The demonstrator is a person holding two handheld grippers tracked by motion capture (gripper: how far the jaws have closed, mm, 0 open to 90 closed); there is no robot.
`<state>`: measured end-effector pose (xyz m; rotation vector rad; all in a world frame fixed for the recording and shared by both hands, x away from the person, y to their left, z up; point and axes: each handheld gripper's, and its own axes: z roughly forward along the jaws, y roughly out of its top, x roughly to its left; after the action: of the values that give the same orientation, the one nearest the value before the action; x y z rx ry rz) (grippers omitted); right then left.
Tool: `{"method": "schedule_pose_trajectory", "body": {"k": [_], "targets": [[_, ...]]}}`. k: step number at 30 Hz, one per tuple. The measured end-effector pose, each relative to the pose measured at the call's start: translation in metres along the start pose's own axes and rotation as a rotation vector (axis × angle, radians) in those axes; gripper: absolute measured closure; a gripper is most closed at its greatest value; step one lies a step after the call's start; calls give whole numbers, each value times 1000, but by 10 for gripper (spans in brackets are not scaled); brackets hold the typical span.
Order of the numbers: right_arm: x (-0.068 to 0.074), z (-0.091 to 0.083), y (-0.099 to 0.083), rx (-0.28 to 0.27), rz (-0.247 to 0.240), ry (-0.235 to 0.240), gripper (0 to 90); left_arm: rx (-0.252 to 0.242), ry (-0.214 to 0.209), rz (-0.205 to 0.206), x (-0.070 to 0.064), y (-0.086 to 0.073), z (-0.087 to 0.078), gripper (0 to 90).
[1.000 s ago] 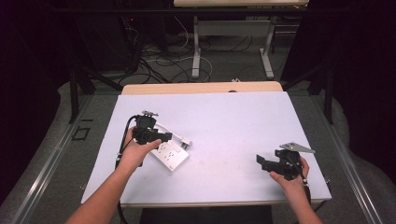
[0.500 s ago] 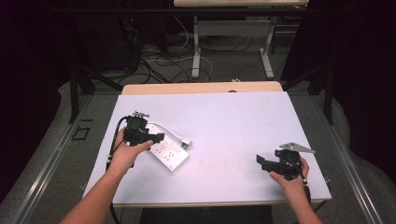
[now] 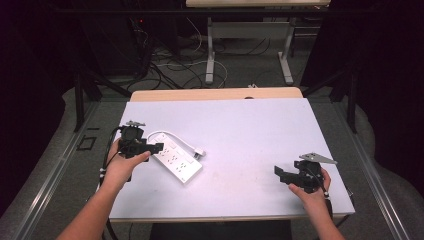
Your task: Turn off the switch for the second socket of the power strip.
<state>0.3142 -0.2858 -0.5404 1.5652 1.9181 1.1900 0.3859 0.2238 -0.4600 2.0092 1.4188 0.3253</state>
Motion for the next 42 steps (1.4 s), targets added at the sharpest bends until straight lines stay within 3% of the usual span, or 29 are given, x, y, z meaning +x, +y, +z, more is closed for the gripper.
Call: {"method": "schedule_pose_trajectory", "body": {"k": [20,25,33,34,35,42], "targets": [[0,0,0,2,2,0,147,-1,76,-62,32,-15,-17,157],[0,0,0,1,2,-1,147,-22,96,-91,40,-20,-19,98],[0,0,0,2,3,-2,147,-70,92,-113,50,-30,-20,9],[0,0,0,2,3,-2,147,-55,87,-111,52,-31,-22,7],[0,0,0,2,3,-3,147,-76,94,-117,52,-33,-20,7],[1,0,0,1,8,-3,147,-75,82,-130,57,-42,-21,7]]}}
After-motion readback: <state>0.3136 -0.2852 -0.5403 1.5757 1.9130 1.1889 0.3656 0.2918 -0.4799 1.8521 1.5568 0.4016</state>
